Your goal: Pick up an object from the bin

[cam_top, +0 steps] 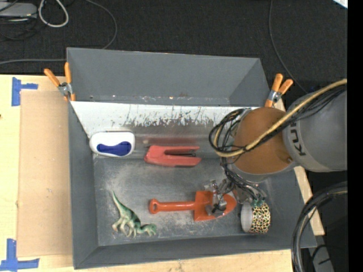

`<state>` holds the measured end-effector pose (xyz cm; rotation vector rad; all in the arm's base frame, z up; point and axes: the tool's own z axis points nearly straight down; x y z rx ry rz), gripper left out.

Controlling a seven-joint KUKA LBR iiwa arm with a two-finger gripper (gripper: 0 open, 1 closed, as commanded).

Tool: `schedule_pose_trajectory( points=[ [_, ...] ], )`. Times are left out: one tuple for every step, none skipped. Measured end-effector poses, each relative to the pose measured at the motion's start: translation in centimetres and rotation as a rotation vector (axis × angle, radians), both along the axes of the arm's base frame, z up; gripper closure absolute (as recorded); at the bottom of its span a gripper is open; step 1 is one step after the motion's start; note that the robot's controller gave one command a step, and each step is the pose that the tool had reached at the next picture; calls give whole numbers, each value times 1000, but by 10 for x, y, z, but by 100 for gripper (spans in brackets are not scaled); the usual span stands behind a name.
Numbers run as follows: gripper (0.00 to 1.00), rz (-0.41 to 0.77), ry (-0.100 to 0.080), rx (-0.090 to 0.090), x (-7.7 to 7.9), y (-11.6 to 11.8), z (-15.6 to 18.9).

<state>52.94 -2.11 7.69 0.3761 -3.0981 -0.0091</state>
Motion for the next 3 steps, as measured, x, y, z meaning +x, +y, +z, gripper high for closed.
schedule_pose_trajectory(
  points=[
    [100, 2, 3, 0, -1, 1, 18],
    [100, 2, 4, 0, -1, 1, 38],
    [100, 2, 3, 0, -1, 1, 57]
  ],
)
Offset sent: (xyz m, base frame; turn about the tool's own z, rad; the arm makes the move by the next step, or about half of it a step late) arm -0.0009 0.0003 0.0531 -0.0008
